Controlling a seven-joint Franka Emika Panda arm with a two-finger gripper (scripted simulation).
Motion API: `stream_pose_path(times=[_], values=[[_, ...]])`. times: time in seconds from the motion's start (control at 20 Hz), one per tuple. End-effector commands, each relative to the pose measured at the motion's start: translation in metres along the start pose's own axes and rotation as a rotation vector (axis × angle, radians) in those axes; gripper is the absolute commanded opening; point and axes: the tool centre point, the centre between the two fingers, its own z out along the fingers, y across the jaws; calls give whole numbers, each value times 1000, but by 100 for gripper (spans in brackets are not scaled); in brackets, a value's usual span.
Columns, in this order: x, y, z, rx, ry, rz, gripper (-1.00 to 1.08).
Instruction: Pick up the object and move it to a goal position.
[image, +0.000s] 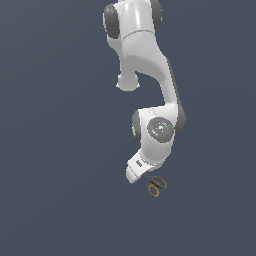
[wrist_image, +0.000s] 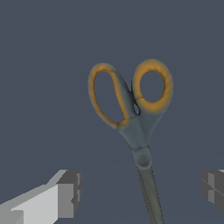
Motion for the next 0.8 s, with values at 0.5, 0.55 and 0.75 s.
stream_pose_path(times=[0.5, 0.55, 0.75], values=[[2, 0, 26, -1, 2, -11, 100], [1, -1, 32, -1, 2, -11, 100], [1, -1, 49, -1, 2, -13, 100]])
